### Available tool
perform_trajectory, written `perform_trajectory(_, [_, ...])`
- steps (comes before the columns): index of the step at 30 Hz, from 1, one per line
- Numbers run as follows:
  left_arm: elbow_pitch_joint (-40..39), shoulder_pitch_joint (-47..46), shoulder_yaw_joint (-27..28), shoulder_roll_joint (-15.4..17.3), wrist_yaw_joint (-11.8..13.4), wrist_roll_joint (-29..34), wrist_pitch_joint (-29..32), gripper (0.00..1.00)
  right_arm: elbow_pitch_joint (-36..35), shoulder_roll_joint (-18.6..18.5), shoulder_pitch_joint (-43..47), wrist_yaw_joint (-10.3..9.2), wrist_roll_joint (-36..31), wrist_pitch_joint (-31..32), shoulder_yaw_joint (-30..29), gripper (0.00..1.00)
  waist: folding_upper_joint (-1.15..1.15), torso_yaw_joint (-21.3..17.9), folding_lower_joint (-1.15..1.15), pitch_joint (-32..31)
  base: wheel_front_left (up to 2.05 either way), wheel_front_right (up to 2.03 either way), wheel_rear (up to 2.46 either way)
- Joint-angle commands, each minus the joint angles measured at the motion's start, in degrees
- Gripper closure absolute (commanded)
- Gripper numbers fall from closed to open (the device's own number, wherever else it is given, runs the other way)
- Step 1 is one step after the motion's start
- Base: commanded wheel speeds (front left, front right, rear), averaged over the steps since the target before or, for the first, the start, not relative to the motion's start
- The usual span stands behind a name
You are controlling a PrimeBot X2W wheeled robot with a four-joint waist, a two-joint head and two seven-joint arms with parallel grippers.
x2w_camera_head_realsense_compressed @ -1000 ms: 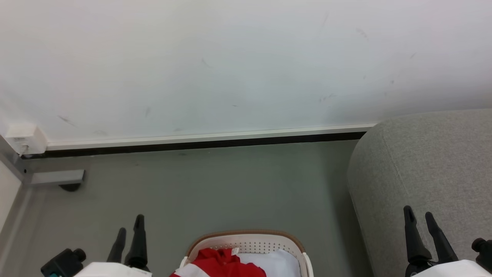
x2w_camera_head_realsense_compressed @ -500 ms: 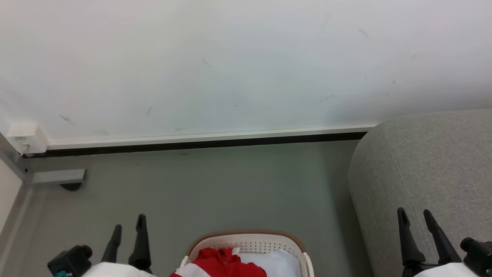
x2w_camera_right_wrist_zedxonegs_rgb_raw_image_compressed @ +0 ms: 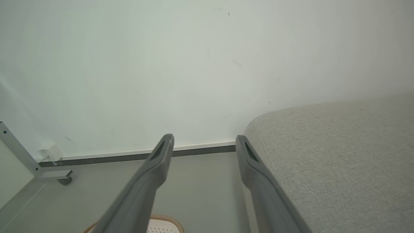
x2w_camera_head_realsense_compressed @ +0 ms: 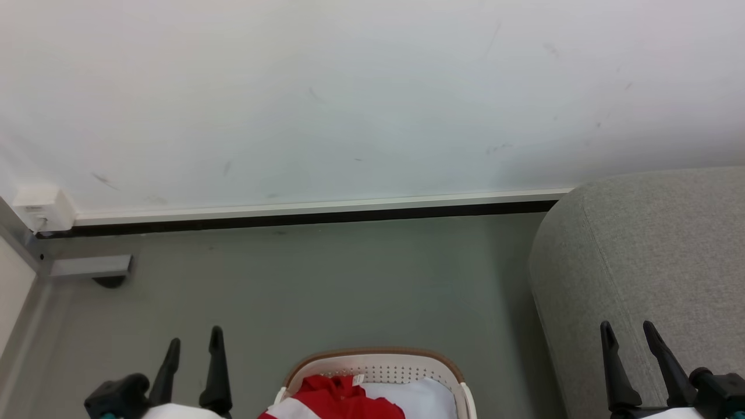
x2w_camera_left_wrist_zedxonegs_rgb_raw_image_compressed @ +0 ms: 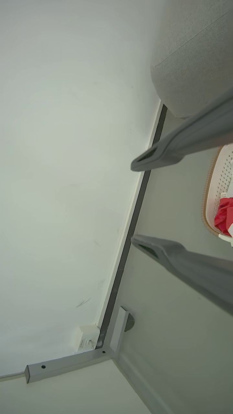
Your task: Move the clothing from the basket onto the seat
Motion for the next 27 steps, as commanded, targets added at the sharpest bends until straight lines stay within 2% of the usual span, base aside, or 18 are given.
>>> perform_trajectory(1, [-0.3, 0.4, -0.2, 0.7, 0.1, 1.7, -0.6, 0.0, 0.0, 0.1, 0.2, -0.07, -1.3, -0.6, -0.6, 0.0, 0.0, 0.0, 0.0, 0.0, 0.0, 0.0, 0.0])
perform_trajectory(19, [0.2, 1.7, -1.2, 1.6, 0.0, 11.6, -2.9, 0.0, 1.7, 1.2, 1.3, -0.09, -8.4, -2.9, -3.8, 0.0, 0.0, 0.2, 0.0, 0.0, 0.0, 0.0, 0.0])
perform_trajectory(27, [0.8, 2.4, -1.8, 2.0, -1.6, 14.9, -4.0, 0.0, 2.8, 1.5, 1.4, -0.1, -9.9, -3.9, -3.9, 0.0, 0.0, 0.2, 0.0, 0.0, 0.0, 0.0, 0.0])
